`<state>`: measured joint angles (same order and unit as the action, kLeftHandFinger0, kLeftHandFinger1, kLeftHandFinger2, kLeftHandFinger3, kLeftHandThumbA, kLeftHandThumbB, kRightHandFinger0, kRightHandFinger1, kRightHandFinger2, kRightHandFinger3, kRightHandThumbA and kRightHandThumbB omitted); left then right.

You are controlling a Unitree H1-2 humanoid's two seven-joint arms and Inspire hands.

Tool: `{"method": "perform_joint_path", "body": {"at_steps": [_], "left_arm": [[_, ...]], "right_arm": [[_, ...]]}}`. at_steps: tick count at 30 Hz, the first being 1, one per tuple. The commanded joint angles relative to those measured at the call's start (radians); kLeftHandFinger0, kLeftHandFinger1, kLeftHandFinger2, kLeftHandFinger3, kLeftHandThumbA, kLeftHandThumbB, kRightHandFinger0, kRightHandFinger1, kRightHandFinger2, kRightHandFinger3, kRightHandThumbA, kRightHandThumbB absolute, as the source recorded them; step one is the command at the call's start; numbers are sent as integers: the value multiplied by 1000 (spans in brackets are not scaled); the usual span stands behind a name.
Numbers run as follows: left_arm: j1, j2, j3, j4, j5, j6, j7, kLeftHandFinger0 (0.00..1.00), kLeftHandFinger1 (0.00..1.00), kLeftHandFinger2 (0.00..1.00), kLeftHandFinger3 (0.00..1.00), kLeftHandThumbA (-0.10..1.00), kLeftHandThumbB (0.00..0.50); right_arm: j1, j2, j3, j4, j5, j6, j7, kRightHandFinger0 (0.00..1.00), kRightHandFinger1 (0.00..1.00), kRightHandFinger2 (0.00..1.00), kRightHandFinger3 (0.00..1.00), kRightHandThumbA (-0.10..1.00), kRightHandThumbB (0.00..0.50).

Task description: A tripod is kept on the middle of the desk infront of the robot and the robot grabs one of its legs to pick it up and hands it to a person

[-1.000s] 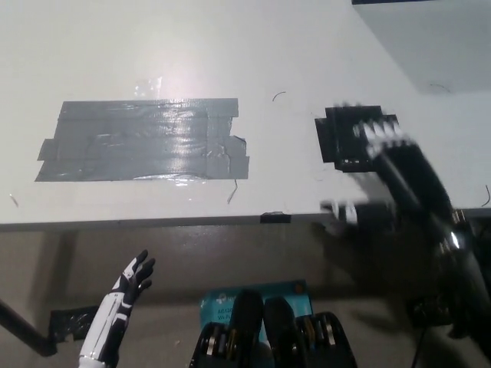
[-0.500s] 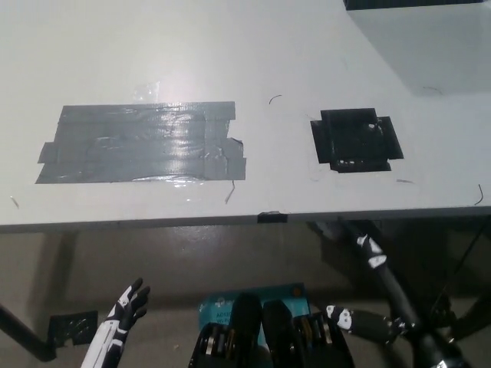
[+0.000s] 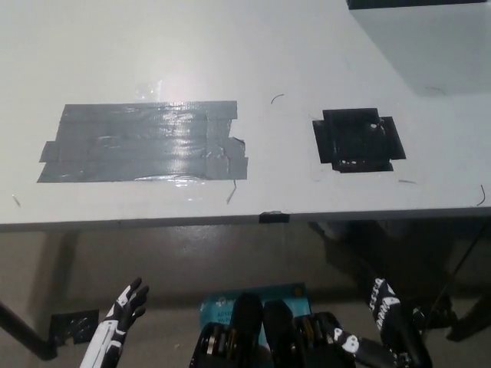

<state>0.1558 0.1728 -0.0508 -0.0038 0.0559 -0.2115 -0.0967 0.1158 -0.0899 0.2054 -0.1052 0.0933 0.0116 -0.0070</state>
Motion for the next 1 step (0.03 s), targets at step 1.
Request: {"method": "perform_joint_path", "body": {"at_steps": [1], "left_arm": [[21, -15, 9, -34, 5, -79, 21, 1000, 1000, 1000, 1000, 1000, 185]], "right_arm": [[35, 26, -52, -46, 185, -80, 85, 1000, 1000, 1000, 1000, 794, 92]]}}
